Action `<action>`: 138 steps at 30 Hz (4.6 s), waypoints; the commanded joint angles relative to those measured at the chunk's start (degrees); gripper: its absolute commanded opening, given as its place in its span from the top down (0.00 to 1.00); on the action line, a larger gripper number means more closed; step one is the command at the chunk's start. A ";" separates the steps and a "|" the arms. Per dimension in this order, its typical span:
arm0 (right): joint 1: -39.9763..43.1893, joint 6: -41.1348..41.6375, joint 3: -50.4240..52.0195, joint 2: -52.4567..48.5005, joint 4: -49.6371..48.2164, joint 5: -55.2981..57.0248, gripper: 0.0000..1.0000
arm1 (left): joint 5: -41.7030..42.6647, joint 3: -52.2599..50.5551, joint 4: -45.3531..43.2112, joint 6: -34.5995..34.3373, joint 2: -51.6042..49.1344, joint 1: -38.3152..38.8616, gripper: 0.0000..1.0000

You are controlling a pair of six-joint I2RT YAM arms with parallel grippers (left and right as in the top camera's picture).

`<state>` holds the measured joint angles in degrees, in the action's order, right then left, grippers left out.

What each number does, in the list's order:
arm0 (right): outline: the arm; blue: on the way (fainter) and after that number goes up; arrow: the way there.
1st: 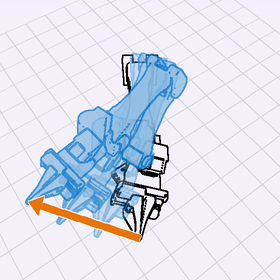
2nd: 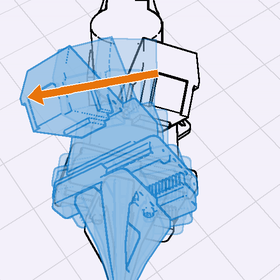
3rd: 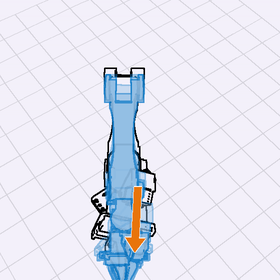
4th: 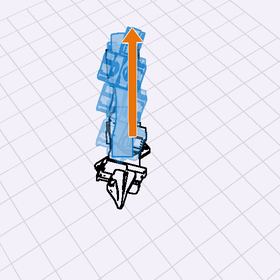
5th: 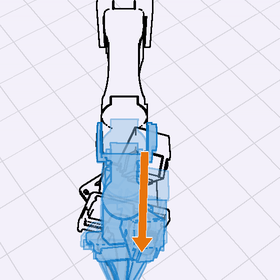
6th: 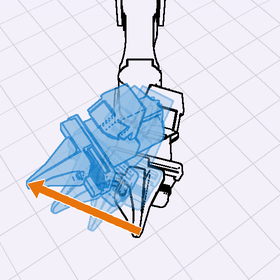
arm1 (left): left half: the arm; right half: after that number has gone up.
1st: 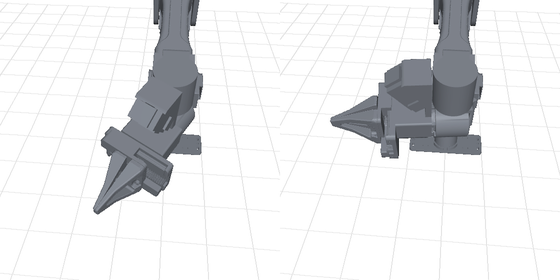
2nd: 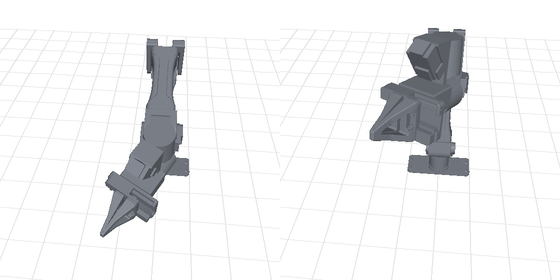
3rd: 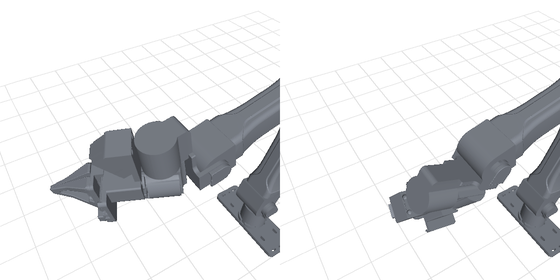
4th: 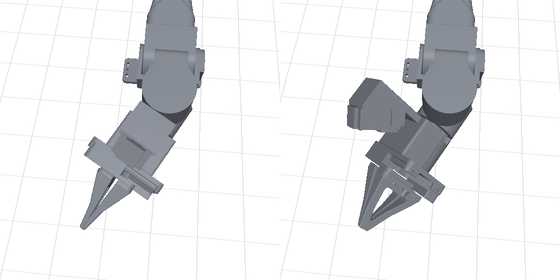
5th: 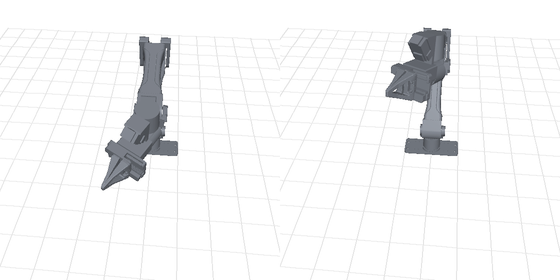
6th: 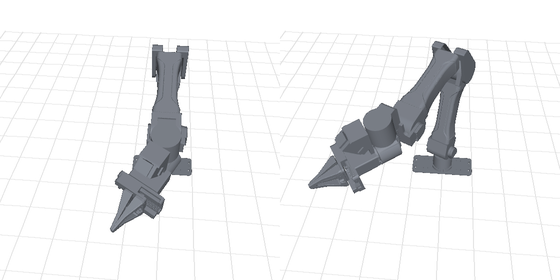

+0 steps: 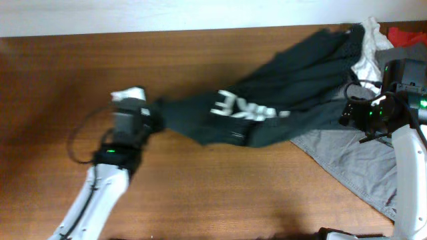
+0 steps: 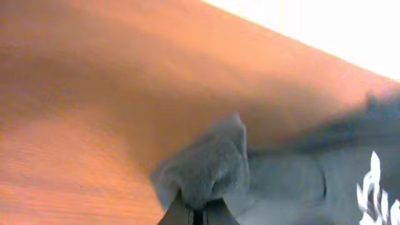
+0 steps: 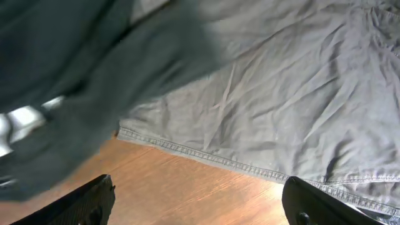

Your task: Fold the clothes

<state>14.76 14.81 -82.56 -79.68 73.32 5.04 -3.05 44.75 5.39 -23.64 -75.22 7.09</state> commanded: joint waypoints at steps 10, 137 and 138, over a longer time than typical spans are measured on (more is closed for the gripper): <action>0.31 0.02 -0.59 0.20 0.24 -0.07 0.10 | 24.39 -0.28 7.78 4.85 -7.37 -13.49 0.01; 0.24 -5.22 -0.48 -0.76 0.46 -7.74 0.09 | -11.41 20.02 62.86 -12.52 -0.04 -4.31 1.00; 0.24 -6.01 -0.42 -0.94 0.46 -9.18 0.09 | -11.41 20.00 63.58 -12.39 0.00 -4.96 1.00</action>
<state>14.76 12.36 -82.56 -79.88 73.56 1.13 -11.05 64.40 67.20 -37.08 -75.77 4.25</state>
